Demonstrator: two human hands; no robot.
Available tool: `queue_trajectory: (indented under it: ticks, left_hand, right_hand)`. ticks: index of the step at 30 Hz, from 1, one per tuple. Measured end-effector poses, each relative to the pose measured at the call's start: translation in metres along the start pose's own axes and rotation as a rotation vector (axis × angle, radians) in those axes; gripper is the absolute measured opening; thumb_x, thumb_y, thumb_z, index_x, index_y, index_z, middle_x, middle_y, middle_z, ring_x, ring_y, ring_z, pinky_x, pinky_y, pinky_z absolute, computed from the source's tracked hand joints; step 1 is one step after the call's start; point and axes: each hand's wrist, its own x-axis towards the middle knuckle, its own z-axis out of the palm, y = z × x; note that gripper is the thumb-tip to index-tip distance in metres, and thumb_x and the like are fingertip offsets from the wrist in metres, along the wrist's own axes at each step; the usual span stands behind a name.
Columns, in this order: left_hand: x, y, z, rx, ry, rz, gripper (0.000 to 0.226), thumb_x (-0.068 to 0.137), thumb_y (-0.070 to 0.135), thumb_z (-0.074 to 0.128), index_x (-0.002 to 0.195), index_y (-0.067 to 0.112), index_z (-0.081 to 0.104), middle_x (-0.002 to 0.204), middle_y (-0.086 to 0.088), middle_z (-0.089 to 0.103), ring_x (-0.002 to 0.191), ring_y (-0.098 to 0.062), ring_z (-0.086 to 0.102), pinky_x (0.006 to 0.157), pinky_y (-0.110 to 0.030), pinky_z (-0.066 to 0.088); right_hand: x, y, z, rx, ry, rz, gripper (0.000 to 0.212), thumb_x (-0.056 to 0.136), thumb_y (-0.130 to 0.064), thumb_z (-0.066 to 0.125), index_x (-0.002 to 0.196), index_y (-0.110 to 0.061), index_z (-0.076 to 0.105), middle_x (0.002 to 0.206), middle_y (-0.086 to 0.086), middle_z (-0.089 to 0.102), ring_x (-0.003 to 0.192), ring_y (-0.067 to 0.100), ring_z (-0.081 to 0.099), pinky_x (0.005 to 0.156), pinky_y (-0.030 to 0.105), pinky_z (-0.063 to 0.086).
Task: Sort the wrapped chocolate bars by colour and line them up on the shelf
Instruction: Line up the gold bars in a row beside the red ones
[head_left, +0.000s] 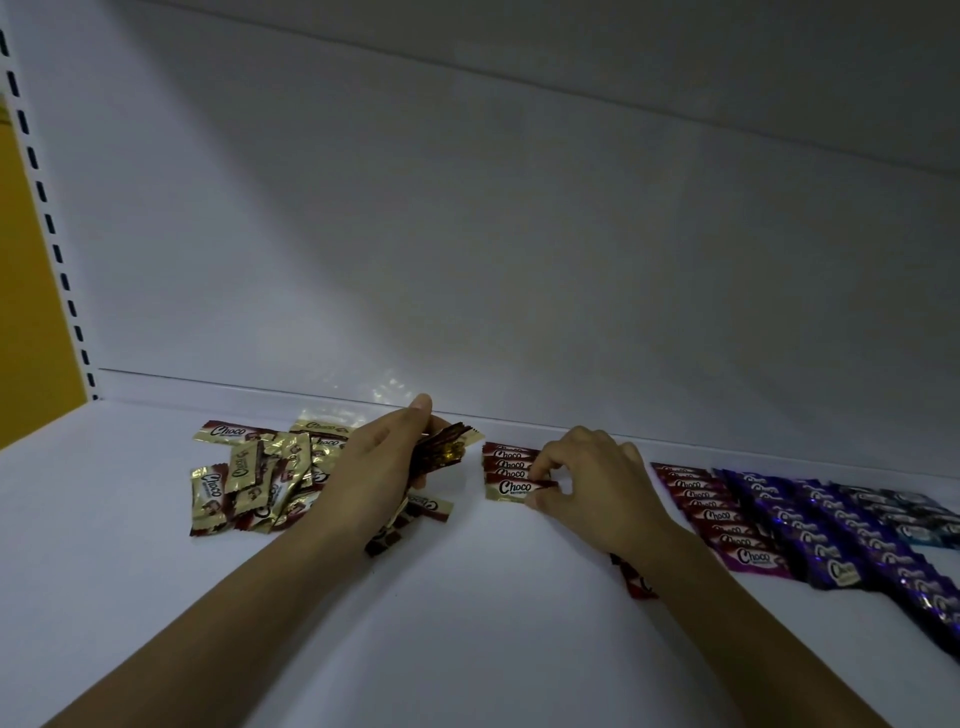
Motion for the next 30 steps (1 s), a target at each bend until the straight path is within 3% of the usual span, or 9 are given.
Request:
queue_trajectory:
  ticks: [5, 8, 11, 13, 15, 18, 22, 26, 30]
  left_hand:
    - [0.001, -0.003, 0.001, -0.004, -0.007, 0.016, 0.045, 0.098, 0.048, 0.037, 0.078, 0.025, 0.07, 0.049, 0.012, 0.058, 0.045, 0.005, 0.05, 0.048, -0.012, 0.042]
    - [0.001, -0.004, 0.002, -0.001, 0.0, 0.03, 0.046, 0.098, 0.048, 0.037, 0.074, 0.027, 0.07, 0.048, 0.01, 0.057, 0.045, 0.004, 0.05, 0.052, -0.021, 0.04]
    - [0.0, -0.005, 0.005, -0.005, -0.032, 0.039, 0.047, 0.098, 0.048, 0.036, 0.076, 0.026, 0.071, 0.049, 0.006, 0.058, 0.043, 0.001, 0.05, 0.046, -0.014, 0.04]
    - [0.001, -0.004, 0.007, -0.042, -0.084, -0.012, 0.048, 0.098, 0.05, 0.035, 0.086, 0.022, 0.073, 0.056, -0.001, 0.061, 0.042, -0.004, 0.051, 0.042, -0.016, 0.039]
    - [0.001, -0.002, 0.007, -0.138, -0.127, -0.098, 0.051, 0.098, 0.05, 0.035, 0.094, 0.016, 0.073, 0.063, -0.011, 0.063, 0.042, -0.01, 0.052, 0.039, -0.016, 0.038]
    - [0.004, -0.001, 0.004, -0.208, -0.196, -0.163, 0.052, 0.097, 0.053, 0.036, 0.095, 0.016, 0.073, 0.06, -0.012, 0.061, 0.042, -0.015, 0.051, 0.041, -0.016, 0.037]
    - [0.002, 0.0, 0.007, -0.251, -0.302, -0.155, 0.058, 0.081, 0.058, 0.051, 0.104, 0.008, 0.07, 0.092, -0.029, 0.066, 0.057, -0.021, 0.049, 0.052, -0.027, 0.037]
    - [-0.003, -0.001, 0.009, -0.251, -0.29, -0.168, 0.036, 0.092, 0.037, 0.054, 0.098, 0.005, 0.07, 0.067, -0.014, 0.063, 0.052, -0.017, 0.047, 0.044, -0.02, 0.036]
    - [-0.003, -0.001, 0.008, -0.311, -0.182, -0.187, 0.026, 0.097, 0.022, 0.049, 0.095, 0.004, 0.068, 0.072, -0.001, 0.073, 0.043, -0.009, 0.048, 0.038, -0.015, 0.036]
  right_hand:
    - [0.002, -0.001, 0.001, 0.004, -0.018, 0.001, 0.022, 0.083, -0.041, 0.067, 0.103, -0.033, 0.067, 0.115, -0.007, 0.057, 0.109, 0.013, 0.047, 0.093, 0.032, 0.027]
    - [0.003, -0.004, 0.0, 0.01, 0.002, -0.006, 0.018, 0.085, -0.043, 0.064, 0.097, -0.031, 0.069, 0.108, -0.008, 0.059, 0.105, 0.012, 0.049, 0.094, 0.031, 0.03]
    - [0.0, -0.018, -0.012, 0.556, 0.102, 0.006, 0.04, 0.087, -0.056, 0.048, 0.083, -0.022, 0.07, 0.087, -0.006, 0.066, 0.088, 0.011, 0.061, 0.088, 0.035, 0.047]
    - [-0.002, -0.031, -0.02, 0.879, 0.051, -0.047, 0.039, 0.083, -0.061, 0.046, 0.086, -0.03, 0.07, 0.087, -0.011, 0.07, 0.086, 0.003, 0.065, 0.084, 0.026, 0.052]
    - [-0.005, -0.043, -0.021, 0.951, -0.023, -0.116, 0.029, 0.082, -0.053, 0.056, 0.09, -0.029, 0.07, 0.09, -0.012, 0.071, 0.086, 0.004, 0.065, 0.079, 0.02, 0.051]
    - [-0.005, -0.051, -0.019, 1.034, 0.004, -0.11, 0.007, 0.086, -0.019, 0.066, 0.086, -0.017, 0.072, 0.086, -0.004, 0.072, 0.082, 0.01, 0.068, 0.074, 0.023, 0.054]
    - [-0.004, -0.046, -0.024, 1.124, 0.072, 0.017, 0.014, 0.089, -0.018, 0.062, 0.087, -0.016, 0.075, 0.084, 0.005, 0.074, 0.084, 0.024, 0.069, 0.08, 0.037, 0.057]
    - [-0.004, -0.043, -0.027, 1.134, 0.136, 0.115, 0.014, 0.089, -0.02, 0.062, 0.083, -0.022, 0.075, 0.068, -0.001, 0.069, 0.058, 0.017, 0.061, 0.059, 0.024, 0.053]
    - [-0.002, -0.038, -0.032, 1.299, 0.13, 0.245, 0.016, 0.092, -0.023, 0.058, 0.089, -0.014, 0.071, 0.06, 0.003, 0.064, 0.048, 0.013, 0.054, 0.051, 0.021, 0.047]
